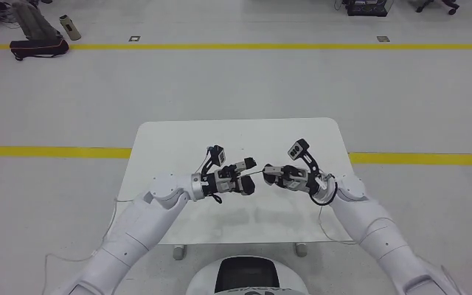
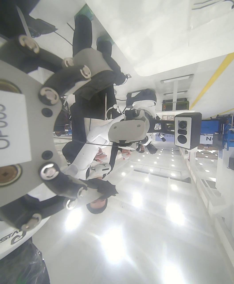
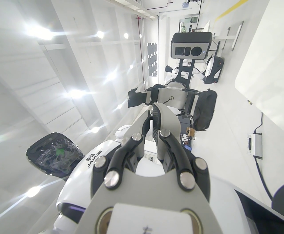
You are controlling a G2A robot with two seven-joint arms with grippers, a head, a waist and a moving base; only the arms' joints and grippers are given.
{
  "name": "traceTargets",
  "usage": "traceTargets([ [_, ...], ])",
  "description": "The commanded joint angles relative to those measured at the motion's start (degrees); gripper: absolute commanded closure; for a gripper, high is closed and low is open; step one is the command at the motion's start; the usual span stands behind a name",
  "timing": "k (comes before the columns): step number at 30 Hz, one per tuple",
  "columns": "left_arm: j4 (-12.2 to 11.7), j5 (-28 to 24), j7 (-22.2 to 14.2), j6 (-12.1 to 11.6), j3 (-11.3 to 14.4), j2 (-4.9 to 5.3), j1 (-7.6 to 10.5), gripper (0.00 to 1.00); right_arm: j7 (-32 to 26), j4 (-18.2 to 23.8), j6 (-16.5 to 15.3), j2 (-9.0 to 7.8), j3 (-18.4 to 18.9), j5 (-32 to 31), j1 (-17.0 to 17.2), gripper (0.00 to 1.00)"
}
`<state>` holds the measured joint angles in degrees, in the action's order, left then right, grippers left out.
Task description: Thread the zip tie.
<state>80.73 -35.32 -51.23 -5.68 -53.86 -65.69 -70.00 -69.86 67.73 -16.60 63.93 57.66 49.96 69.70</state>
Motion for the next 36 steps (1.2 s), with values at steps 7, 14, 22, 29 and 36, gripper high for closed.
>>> traceTargets([
  [7, -0.1, -0.1, 0.0, 0.1, 0.4, 0.04, 0.24, 0.0, -0.3, -0.1, -0.1, 0.27, 0.5, -0.2, 0.2, 1.0],
  [14, -0.3, -0.2, -0.1, 0.1, 0.7, 0.08, 0.46, 0.04, 0.2, -0.2, 0.1, 0.44, 0.8, -1.7, 0.2, 1.0],
  [22, -0.7, -0.3, -0.2, 0.2, 1.1, 0.09, 0.78, 0.16, 0.1, -0.3, 0.4, 0.67, 1.2, -2.5, 0.2, 1.0],
  [29, -1.1, -0.5, -0.3, 0.3, 1.4, 0.09, 1.14, 0.22, -0.2, -0.6, 0.8, 0.83, 1.4, -3.0, 0.1, 1.0],
  [36, -1.4, -0.6, -0.5, 0.3, 1.7, 0.09, 1.51, 0.32, -0.5, -0.9, 1.0, 0.93, 1.9, -3.5, 0.2, 1.0],
])
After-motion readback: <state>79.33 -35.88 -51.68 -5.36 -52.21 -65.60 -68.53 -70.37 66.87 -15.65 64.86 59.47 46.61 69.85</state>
